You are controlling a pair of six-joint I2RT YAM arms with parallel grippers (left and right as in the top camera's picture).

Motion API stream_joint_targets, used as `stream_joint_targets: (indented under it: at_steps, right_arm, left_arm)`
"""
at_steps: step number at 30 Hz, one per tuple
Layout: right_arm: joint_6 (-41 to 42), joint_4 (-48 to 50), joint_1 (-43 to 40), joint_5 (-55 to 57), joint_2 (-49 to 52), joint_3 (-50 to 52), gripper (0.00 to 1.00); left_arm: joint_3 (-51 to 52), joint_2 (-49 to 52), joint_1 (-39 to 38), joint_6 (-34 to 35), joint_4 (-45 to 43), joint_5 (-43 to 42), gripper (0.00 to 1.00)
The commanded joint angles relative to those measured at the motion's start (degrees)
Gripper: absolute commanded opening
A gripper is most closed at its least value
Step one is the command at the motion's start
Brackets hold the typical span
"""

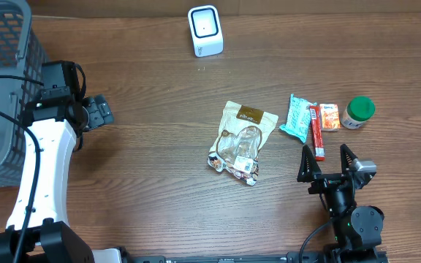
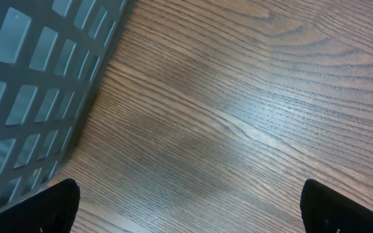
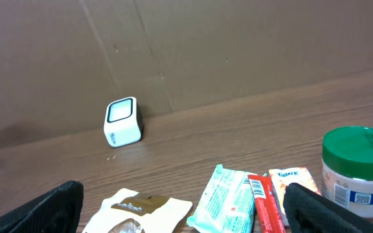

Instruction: Scan the item barcode

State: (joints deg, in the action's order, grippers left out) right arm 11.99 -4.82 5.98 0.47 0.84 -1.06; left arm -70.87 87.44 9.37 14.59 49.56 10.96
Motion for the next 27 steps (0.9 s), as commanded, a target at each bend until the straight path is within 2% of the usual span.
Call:
stream_joint_targets:
  at_steps: [1,7,18,23,27]
  right_arm:
    - [0.24,0.13,-0.37,0.74,-0.68,0.61,1.0]
    - [0.24,0.13,-0.37,0.74,-0.68,0.61,1.0]
    - [0.24,0.13,-0.37,0.74,-0.68,0.61,1.0]
    - [0.24,0.13,-0.37,0.74,-0.68,0.61,1.0]
    - [0.24,0.13,-0.37,0.74,-0.68,0.61,1.0]
  left_arm:
    - [-0.9,0.33,-0.02,-0.87,-0.11,-0.04,1.0]
    - [-0.85,-4.85,-0.07,-0.9,-0.09,-0.04,1.0]
    - [-0.85,-36.85,-0.07,-0.9,-0.09,-0.04,1.0]
    - [-0.85,-45.9,-0.07,-0.9,-0.07,-0.04,1.0]
    - [-0.85,-48.52,-0.07,-0.9,-0.02,-0.04,1.0]
